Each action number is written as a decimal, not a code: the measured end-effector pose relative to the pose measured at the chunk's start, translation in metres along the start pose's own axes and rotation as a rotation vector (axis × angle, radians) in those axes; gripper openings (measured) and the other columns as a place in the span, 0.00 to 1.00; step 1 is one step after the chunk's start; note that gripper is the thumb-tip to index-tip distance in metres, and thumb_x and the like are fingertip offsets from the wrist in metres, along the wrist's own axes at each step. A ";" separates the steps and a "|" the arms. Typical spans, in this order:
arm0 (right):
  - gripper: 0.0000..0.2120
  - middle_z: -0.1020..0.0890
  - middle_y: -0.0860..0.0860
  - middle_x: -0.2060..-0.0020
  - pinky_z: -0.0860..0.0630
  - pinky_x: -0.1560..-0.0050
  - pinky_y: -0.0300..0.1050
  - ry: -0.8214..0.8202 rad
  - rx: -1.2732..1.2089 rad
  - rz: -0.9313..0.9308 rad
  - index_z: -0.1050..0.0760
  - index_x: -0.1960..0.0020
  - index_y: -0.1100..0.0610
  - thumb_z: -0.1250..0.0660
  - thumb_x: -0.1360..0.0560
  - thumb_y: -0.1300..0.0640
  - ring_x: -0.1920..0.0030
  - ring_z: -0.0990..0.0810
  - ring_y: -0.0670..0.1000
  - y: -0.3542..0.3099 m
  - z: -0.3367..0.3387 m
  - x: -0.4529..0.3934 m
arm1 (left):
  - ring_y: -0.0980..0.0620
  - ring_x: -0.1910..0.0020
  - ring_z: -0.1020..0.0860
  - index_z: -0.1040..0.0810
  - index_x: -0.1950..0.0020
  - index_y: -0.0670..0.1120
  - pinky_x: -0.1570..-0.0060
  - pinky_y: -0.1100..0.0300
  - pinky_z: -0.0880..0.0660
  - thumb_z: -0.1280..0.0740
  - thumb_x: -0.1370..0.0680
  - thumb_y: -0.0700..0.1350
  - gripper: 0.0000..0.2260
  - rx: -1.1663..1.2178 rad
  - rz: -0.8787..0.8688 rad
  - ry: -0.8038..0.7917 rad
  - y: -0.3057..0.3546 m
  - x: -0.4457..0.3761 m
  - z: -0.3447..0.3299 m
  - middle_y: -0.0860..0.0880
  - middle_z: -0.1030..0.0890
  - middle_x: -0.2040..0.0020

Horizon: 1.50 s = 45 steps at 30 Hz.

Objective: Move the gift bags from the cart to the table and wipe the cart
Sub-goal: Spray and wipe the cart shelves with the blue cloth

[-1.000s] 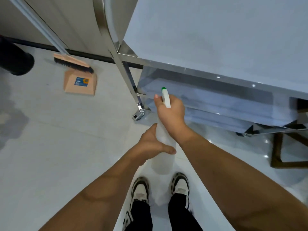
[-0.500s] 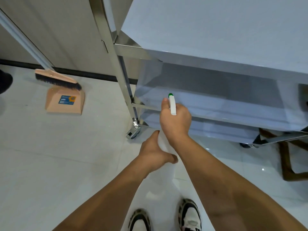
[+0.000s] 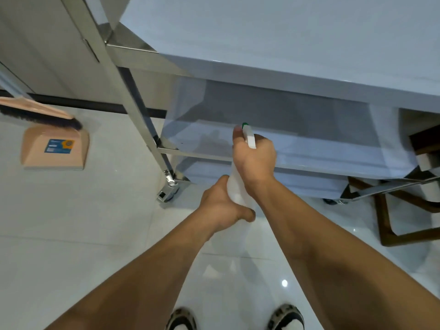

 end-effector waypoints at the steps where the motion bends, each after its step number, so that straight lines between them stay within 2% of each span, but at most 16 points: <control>1: 0.25 0.24 0.52 0.74 0.27 0.65 0.45 0.023 0.003 -0.001 0.30 0.72 0.55 0.36 0.20 0.43 0.71 0.26 0.52 0.001 0.006 -0.006 | 0.49 0.44 0.22 0.28 0.39 0.56 0.43 0.47 0.21 0.18 0.39 0.44 0.33 -0.017 -0.003 -0.009 0.006 -0.004 -0.005 0.53 0.20 0.44; 4: 0.26 0.27 0.50 0.77 0.26 0.65 0.45 0.085 -0.002 -0.008 0.31 0.74 0.54 0.35 0.21 0.43 0.72 0.25 0.51 0.007 0.022 -0.021 | 0.49 0.43 0.23 0.28 0.38 0.57 0.42 0.46 0.21 0.18 0.39 0.44 0.34 -0.020 0.003 -0.037 0.019 -0.014 -0.026 0.54 0.20 0.43; 6: 0.25 0.25 0.50 0.74 0.21 0.60 0.49 0.109 -0.035 -0.020 0.30 0.72 0.53 0.34 0.21 0.42 0.68 0.22 0.54 0.016 0.036 -0.034 | 0.48 0.43 0.23 0.29 0.36 0.57 0.41 0.45 0.21 0.17 0.39 0.44 0.35 -0.044 0.004 -0.048 0.028 -0.022 -0.043 0.54 0.21 0.43; 9: 0.24 0.23 0.53 0.72 0.19 0.55 0.53 0.086 -0.050 -0.009 0.30 0.71 0.53 0.36 0.19 0.43 0.64 0.20 0.57 0.031 0.064 -0.051 | 0.48 0.44 0.23 0.30 0.36 0.57 0.42 0.45 0.21 0.17 0.39 0.45 0.36 -0.103 -0.009 -0.062 0.041 -0.030 -0.070 0.53 0.21 0.43; 13: 0.27 0.26 0.52 0.76 0.24 0.63 0.47 0.168 -0.006 0.007 0.32 0.74 0.55 0.36 0.20 0.43 0.70 0.24 0.54 0.055 0.110 -0.067 | 0.48 0.45 0.23 0.31 0.36 0.58 0.43 0.45 0.20 0.17 0.39 0.45 0.37 -0.138 -0.020 -0.118 0.056 -0.037 -0.117 0.54 0.22 0.44; 18: 0.25 0.27 0.50 0.74 0.24 0.61 0.50 0.166 0.006 -0.003 0.31 0.71 0.55 0.36 0.20 0.43 0.68 0.25 0.54 0.084 0.167 -0.087 | 0.48 0.44 0.24 0.32 0.36 0.59 0.42 0.44 0.21 0.17 0.38 0.47 0.37 -0.182 -0.023 -0.159 0.072 -0.045 -0.180 0.55 0.23 0.44; 21: 0.26 0.25 0.50 0.75 0.28 0.65 0.46 0.196 0.038 -0.023 0.28 0.70 0.56 0.37 0.19 0.42 0.70 0.24 0.52 0.101 0.196 -0.094 | 0.48 0.43 0.24 0.32 0.36 0.60 0.42 0.44 0.21 0.17 0.38 0.49 0.37 -0.223 -0.028 -0.184 0.078 -0.049 -0.213 0.55 0.23 0.43; 23: 0.25 0.24 0.51 0.73 0.30 0.65 0.44 0.220 0.060 -0.034 0.26 0.68 0.57 0.37 0.19 0.42 0.69 0.24 0.51 0.109 0.213 -0.098 | 0.48 0.43 0.25 0.33 0.37 0.60 0.45 0.49 0.22 0.16 0.38 0.49 0.37 -0.242 -0.034 -0.193 0.082 -0.053 -0.233 0.55 0.24 0.43; 25: 0.22 0.22 0.51 0.71 0.28 0.63 0.45 0.234 0.034 -0.043 0.24 0.65 0.56 0.36 0.20 0.41 0.67 0.23 0.51 0.117 0.230 -0.105 | 0.49 0.44 0.26 0.36 0.38 0.61 0.50 0.52 0.25 0.17 0.37 0.50 0.36 -0.275 -0.045 -0.197 0.090 -0.057 -0.251 0.56 0.25 0.44; 28: 0.21 0.20 0.51 0.68 0.23 0.59 0.47 0.246 -0.004 -0.048 0.23 0.63 0.55 0.36 0.20 0.40 0.64 0.20 0.52 0.124 0.253 -0.116 | 0.48 0.45 0.26 0.36 0.38 0.61 0.49 0.53 0.26 0.17 0.36 0.51 0.36 -0.314 -0.077 -0.205 0.103 -0.063 -0.274 0.55 0.26 0.43; 31: 0.22 0.22 0.49 0.73 0.27 0.67 0.41 0.297 -0.010 -0.054 0.24 0.67 0.54 0.36 0.20 0.42 0.69 0.22 0.48 0.132 0.273 -0.120 | 0.48 0.43 0.25 0.35 0.34 0.59 0.45 0.50 0.23 0.17 0.36 0.50 0.38 -0.338 -0.101 -0.230 0.109 -0.066 -0.292 0.54 0.25 0.42; 32: 0.22 0.23 0.49 0.73 0.29 0.69 0.38 0.300 -0.002 -0.053 0.25 0.68 0.53 0.36 0.19 0.42 0.70 0.24 0.47 0.135 0.276 -0.120 | 0.48 0.43 0.25 0.34 0.33 0.59 0.43 0.50 0.23 0.17 0.36 0.51 0.38 -0.349 -0.103 -0.234 0.108 -0.066 -0.298 0.54 0.25 0.41; 34: 0.21 0.23 0.49 0.72 0.31 0.68 0.41 0.280 0.035 -0.035 0.26 0.67 0.53 0.35 0.19 0.43 0.70 0.24 0.48 0.143 0.280 -0.118 | 0.48 0.43 0.26 0.35 0.32 0.59 0.43 0.49 0.24 0.17 0.36 0.52 0.39 -0.374 -0.089 -0.226 0.103 -0.066 -0.310 0.54 0.25 0.41; 37: 0.19 0.22 0.49 0.71 0.26 0.64 0.45 0.252 0.014 -0.018 0.25 0.64 0.54 0.34 0.20 0.44 0.68 0.23 0.49 0.160 0.276 -0.107 | 0.47 0.43 0.25 0.34 0.32 0.58 0.43 0.48 0.25 0.17 0.36 0.52 0.38 -0.410 -0.058 -0.238 0.087 -0.062 -0.315 0.53 0.24 0.40; 41: 0.19 0.23 0.51 0.71 0.22 0.58 0.53 0.251 -0.002 -0.101 0.23 0.61 0.58 0.34 0.20 0.45 0.68 0.23 0.51 0.195 0.257 -0.086 | 0.47 0.43 0.25 0.33 0.33 0.58 0.43 0.50 0.23 0.17 0.37 0.48 0.38 -0.414 0.019 -0.302 0.048 -0.054 -0.310 0.53 0.22 0.41; 45: 0.19 0.25 0.51 0.71 0.25 0.59 0.48 0.133 0.025 -0.152 0.26 0.64 0.55 0.35 0.19 0.46 0.68 0.25 0.49 0.224 0.225 -0.075 | 0.49 0.45 0.24 0.32 0.35 0.57 0.48 0.53 0.23 0.17 0.38 0.48 0.37 -0.383 0.089 -0.286 0.001 -0.056 -0.304 0.54 0.22 0.43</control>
Point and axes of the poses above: each hand's wrist, its own x-axis away from the middle knuckle, its own z-axis out of the back of the hand, y = z × x, the point moved 3 cm from there along -x, towards the middle knuckle
